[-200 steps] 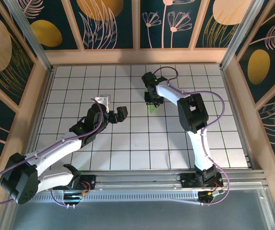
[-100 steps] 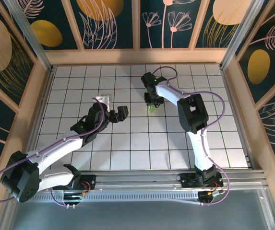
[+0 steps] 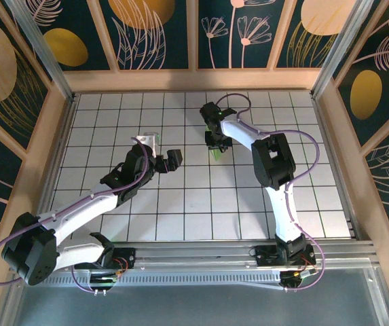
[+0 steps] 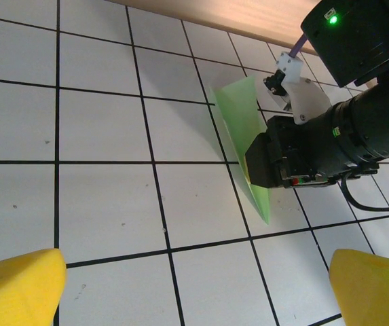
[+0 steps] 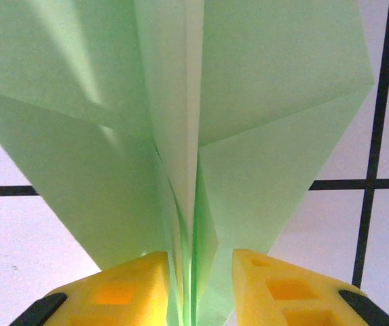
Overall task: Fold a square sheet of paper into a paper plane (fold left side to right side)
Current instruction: Move the paper plane to the center of the table.
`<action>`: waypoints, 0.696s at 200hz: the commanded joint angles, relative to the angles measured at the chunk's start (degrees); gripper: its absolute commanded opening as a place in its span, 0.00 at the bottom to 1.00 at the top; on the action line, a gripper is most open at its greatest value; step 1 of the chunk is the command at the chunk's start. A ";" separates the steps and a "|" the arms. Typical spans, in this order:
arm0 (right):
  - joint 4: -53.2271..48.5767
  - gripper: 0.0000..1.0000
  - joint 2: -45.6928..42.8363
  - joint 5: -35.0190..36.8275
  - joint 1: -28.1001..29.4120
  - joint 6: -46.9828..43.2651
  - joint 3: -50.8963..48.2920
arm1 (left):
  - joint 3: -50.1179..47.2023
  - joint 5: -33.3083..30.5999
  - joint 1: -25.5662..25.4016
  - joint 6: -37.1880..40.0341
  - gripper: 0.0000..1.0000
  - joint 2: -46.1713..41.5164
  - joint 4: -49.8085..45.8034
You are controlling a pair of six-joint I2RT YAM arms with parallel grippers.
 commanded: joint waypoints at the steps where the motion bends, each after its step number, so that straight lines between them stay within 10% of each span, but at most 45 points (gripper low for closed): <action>1: -0.52 0.31 -3.42 -0.27 0.28 -0.47 -0.43 | 1.69 0.52 0.28 -0.14 0.99 0.28 -0.61; 139: 0.58 0.29 -2.63 -4.19 0.28 0.41 0.01 | 2.21 0.17 0.28 0.39 0.99 0.48 -1.21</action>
